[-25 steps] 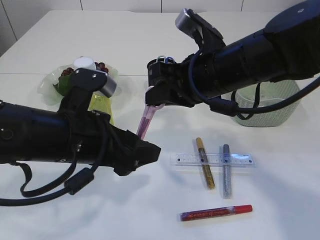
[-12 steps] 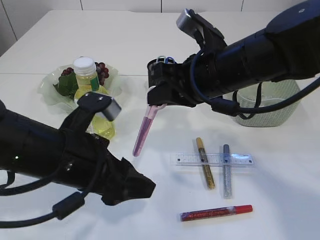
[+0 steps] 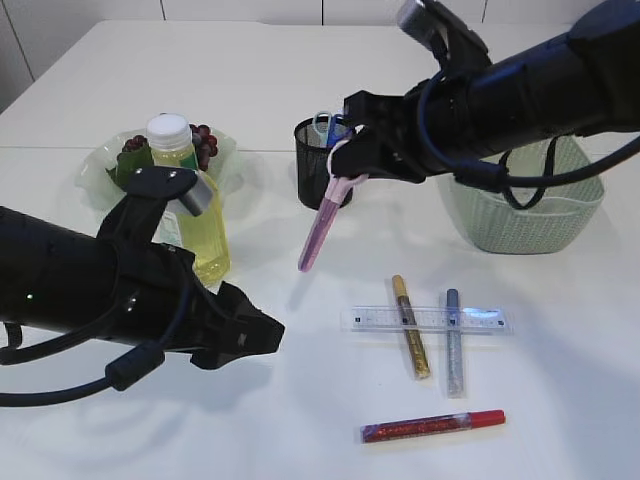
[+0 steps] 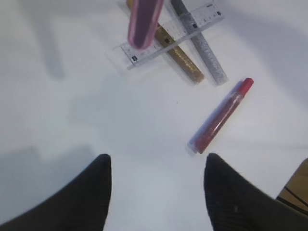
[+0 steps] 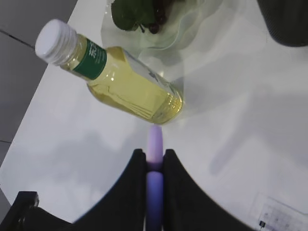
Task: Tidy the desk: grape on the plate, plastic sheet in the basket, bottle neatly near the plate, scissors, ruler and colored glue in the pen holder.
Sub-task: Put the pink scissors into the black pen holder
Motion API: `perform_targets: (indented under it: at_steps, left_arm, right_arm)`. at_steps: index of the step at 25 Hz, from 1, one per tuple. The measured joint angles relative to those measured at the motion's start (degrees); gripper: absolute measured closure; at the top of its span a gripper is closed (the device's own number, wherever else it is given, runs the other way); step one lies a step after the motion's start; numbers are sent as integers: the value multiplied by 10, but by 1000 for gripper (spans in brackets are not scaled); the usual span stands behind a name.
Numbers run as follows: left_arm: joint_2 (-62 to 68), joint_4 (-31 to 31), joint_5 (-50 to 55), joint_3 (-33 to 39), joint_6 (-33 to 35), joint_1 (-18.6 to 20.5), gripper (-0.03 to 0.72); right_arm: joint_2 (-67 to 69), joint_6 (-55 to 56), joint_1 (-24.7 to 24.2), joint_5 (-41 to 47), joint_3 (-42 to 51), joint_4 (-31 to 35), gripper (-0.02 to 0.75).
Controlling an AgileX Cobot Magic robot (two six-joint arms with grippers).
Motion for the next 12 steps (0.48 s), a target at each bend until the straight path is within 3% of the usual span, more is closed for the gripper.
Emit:
perform_targets:
  at_steps: [12]
  left_arm:
    - [0,0,133,0,-26,0,284]
  right_arm:
    - [4,-27,-51,-23,-72,-10,684]
